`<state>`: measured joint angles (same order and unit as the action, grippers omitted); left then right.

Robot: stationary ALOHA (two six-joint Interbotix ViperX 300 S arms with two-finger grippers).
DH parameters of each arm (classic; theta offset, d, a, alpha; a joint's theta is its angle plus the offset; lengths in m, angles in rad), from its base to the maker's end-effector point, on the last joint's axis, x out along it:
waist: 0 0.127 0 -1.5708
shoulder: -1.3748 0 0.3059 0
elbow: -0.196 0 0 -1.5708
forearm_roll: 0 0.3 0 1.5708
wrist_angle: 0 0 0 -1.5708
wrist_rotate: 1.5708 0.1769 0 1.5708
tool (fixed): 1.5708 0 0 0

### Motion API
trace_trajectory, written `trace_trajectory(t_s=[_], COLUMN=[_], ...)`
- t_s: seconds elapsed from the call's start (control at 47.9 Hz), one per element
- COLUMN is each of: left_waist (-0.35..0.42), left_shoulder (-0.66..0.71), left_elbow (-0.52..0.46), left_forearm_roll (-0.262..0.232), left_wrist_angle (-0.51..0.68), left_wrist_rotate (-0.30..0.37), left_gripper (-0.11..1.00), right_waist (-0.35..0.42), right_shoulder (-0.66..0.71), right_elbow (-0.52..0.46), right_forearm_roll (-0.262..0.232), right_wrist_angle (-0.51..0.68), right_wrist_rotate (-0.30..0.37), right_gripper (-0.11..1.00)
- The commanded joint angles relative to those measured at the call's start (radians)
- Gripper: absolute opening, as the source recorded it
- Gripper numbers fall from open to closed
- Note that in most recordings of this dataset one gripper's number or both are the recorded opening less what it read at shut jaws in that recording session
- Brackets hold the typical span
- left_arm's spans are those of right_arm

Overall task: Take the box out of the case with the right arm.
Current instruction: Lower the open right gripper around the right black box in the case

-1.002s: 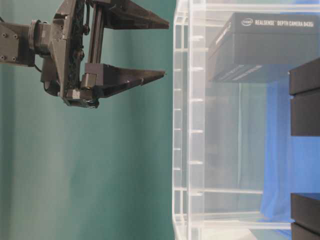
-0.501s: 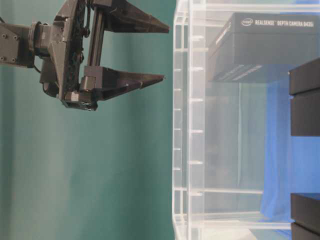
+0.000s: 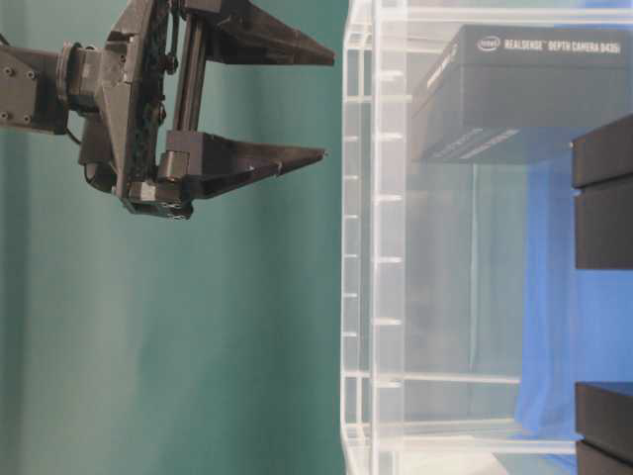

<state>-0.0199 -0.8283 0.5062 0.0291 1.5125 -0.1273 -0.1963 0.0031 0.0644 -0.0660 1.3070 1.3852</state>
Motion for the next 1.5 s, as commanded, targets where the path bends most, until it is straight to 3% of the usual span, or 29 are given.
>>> trace_trajectory(t_s=[0.0, 1.106, 1.482], left_waist=[-0.002, -0.002, -0.002], left_shoulder=[0.005, 0.008, 0.009], left_elbow=[-0.011, -0.011, -0.011], left_forearm_roll=[0.002, 0.003, 0.003], left_wrist_angle=[-0.005, -0.005, -0.005], left_wrist_rotate=[0.002, 0.002, 0.0], left_gripper=[0.0, 0.0, 0.0], right_waist=[0.003, 0.003, 0.003], right_shoulder=[-0.015, -0.015, -0.005], right_elbow=[-0.015, 0.005, 0.069], right_forearm_roll=[0.0, 0.0, 0.002], right_wrist_angle=[-0.005, -0.025, -0.095], right_wrist_rotate=[0.0, 0.0, 0.002], right_gripper=[0.89, 0.89, 0.89])
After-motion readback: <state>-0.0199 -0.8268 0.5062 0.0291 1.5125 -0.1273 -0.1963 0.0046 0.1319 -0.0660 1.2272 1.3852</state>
